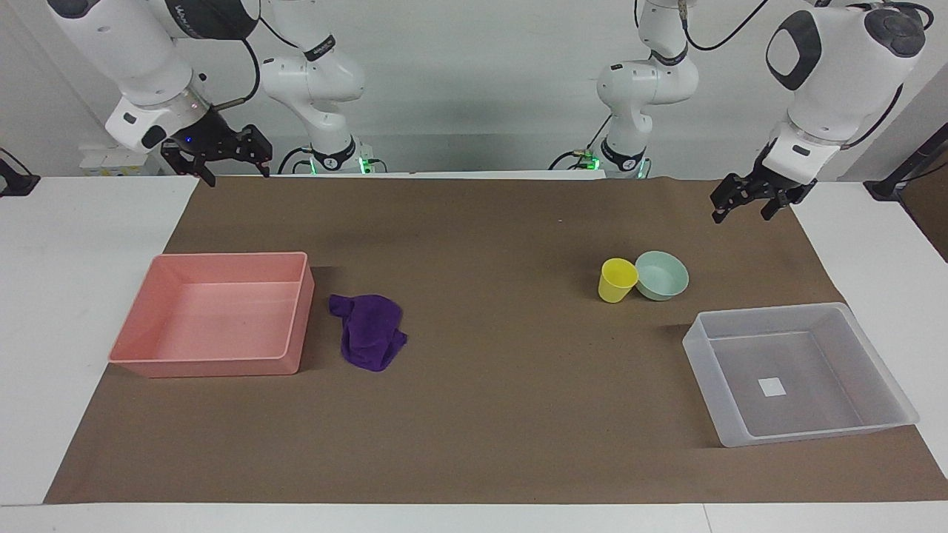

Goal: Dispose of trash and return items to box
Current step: 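Reach the left gripper to the green bowl while the right gripper reaches the cloth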

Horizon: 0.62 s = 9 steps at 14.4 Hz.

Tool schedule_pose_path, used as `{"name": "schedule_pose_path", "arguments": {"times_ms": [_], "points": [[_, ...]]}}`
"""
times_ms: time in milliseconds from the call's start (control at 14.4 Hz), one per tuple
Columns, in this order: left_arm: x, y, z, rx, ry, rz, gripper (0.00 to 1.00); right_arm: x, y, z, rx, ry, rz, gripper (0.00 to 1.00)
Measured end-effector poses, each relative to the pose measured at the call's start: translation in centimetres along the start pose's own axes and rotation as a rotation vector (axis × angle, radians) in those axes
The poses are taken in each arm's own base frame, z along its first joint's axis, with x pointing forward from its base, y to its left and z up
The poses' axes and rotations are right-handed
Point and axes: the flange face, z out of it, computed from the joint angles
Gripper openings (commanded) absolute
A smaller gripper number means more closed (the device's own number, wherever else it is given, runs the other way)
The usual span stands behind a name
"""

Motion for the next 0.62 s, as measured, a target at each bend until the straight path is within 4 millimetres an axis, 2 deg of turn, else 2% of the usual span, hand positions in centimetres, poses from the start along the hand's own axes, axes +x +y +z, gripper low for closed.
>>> {"name": "schedule_pose_path", "arguments": {"times_ms": [277, 416, 624], "points": [[0.2, 0.0, 0.6, 0.000, -0.008, 0.022, 1.00, 1.4, -1.9, 0.6, 0.017, 0.019, 0.024, 1.00], [0.3, 0.0, 1.1, 0.000, -0.007, 0.022, 1.00, 2.2, -2.1, 1.1, 0.015, 0.030, 0.020, 1.00], [0.2, 0.0, 1.9, 0.001, -0.016, 0.022, 1.00, 4.9, -4.2, 3.1, 0.010, 0.055, -0.019, 1.00]]}}
